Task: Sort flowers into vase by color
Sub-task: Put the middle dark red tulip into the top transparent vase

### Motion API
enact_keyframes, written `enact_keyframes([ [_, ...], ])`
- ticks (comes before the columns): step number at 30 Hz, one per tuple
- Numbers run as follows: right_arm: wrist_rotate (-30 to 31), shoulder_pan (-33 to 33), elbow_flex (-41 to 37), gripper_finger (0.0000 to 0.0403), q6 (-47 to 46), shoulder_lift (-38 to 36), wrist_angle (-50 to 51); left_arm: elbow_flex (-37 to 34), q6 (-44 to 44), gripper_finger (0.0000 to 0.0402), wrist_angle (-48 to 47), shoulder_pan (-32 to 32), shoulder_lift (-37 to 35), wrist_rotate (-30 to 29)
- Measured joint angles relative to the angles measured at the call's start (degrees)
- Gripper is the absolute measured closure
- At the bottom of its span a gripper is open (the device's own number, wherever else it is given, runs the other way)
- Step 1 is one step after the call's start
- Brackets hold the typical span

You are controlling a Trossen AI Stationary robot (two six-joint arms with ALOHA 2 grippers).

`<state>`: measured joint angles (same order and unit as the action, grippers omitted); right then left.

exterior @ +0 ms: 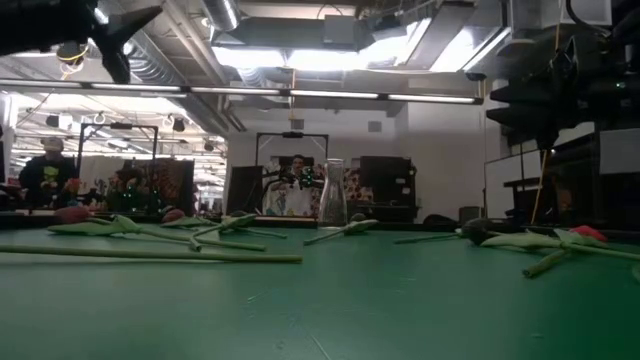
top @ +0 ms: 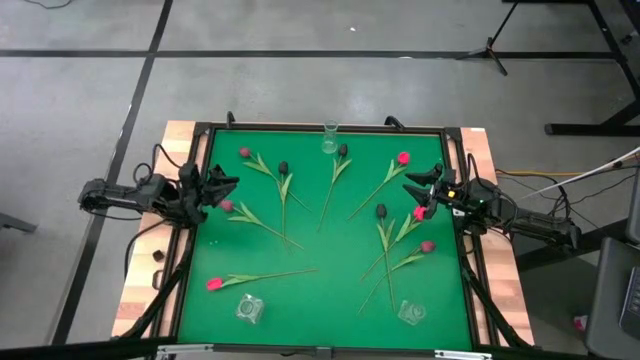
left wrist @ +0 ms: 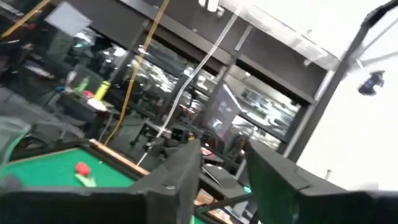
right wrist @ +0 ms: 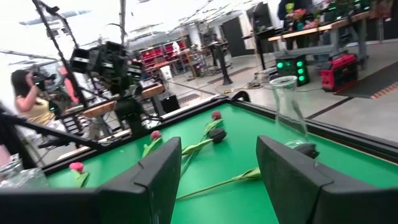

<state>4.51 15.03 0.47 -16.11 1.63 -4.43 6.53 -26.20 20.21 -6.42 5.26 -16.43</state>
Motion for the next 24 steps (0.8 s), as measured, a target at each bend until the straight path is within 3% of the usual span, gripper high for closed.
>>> enact_keyframes([
  [15,0.5,0.0,0.0,0.0194,2.7,0.0,-6.5,16.1,9.9,0.0214,-4.0,0.0,27.0,4.1],
  [24,0.5,0.0,0.0,0.0194,2.9,0.0,-5.8,30.8,7.6,0.0215,-39.5,0.0,42.4,-2.3],
])
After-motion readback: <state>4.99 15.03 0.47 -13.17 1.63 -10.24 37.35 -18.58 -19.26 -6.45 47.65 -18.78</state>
